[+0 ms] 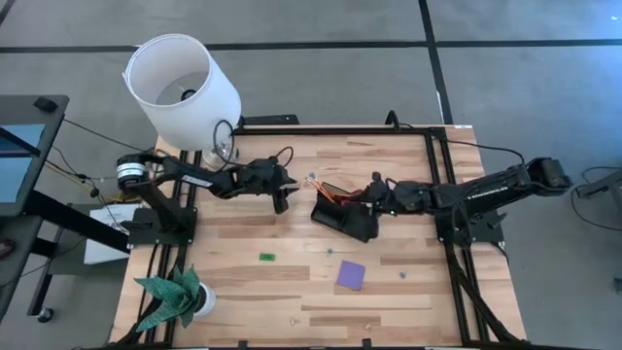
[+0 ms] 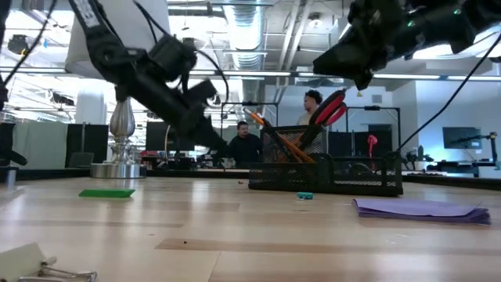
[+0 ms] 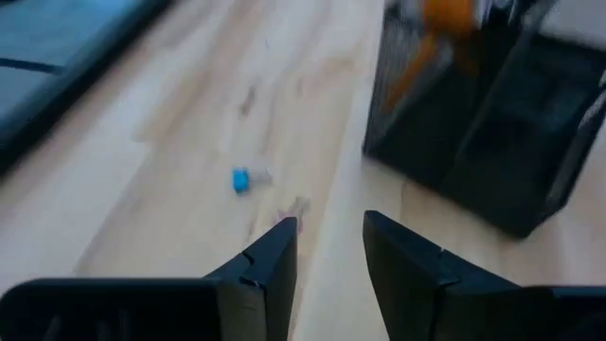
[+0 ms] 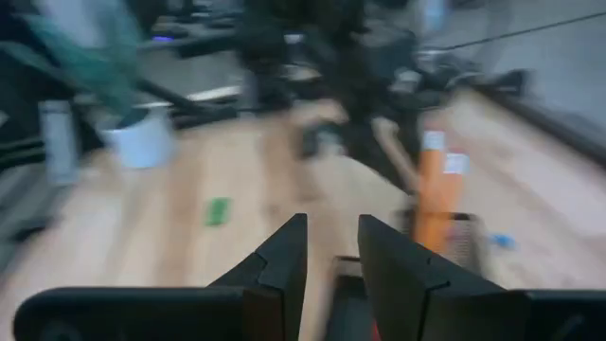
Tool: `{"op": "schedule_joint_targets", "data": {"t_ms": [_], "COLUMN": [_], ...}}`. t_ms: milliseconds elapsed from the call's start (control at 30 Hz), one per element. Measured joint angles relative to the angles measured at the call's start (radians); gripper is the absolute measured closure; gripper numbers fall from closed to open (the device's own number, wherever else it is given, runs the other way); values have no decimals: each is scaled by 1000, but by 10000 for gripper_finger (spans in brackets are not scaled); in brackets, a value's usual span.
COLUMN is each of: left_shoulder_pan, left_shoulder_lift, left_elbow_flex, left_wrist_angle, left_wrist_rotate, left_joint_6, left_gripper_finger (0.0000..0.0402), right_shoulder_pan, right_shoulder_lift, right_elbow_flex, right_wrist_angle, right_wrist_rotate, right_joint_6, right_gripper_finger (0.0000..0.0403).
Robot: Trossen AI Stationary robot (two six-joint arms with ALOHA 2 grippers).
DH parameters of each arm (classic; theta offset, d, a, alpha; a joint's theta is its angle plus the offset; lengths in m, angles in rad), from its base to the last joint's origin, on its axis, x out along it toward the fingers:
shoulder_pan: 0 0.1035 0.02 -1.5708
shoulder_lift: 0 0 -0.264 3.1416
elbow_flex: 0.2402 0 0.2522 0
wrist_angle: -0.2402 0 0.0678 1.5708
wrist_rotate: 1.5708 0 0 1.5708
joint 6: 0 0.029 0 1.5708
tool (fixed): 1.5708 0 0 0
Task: Pick and place office supplies into organizer
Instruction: Put the pink binder clip into the black desk organizer
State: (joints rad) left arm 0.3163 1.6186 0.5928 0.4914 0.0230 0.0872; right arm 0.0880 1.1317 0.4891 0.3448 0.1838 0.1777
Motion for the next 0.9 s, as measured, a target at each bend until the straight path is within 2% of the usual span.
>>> {"op": "schedule_joint_targets", "data": {"t_ms": [133,300,533,800,900], "left_shoulder_pan": [13,21,21,29,43], "left_shoulder_lift": [105,200,299,342,343], "left_elbow_flex": [24,103,204,222,222], "left_wrist_angle": [11,15,11,-3,-19], "left_wrist_rotate": [0,-5,-1,-2,16], "left_joint_6": [64,158,166,179,110], "left_gripper_finger": [266,227,176,168,168], "right_shoulder_pan": [48,115,159,176,187], "right_shoulder_lift": [-59,-130,-152,-142,-143], "right_elbow_flex": [28,36,36,36,36], "right_wrist_angle": [-36,-44,-50,-109,-105], "right_wrist_rotate": [-102,-107,-105,-105,-104], "right_joint_6": [16,15,15,63,85], "right_gripper_finger": [310,310,310,310,310]}}
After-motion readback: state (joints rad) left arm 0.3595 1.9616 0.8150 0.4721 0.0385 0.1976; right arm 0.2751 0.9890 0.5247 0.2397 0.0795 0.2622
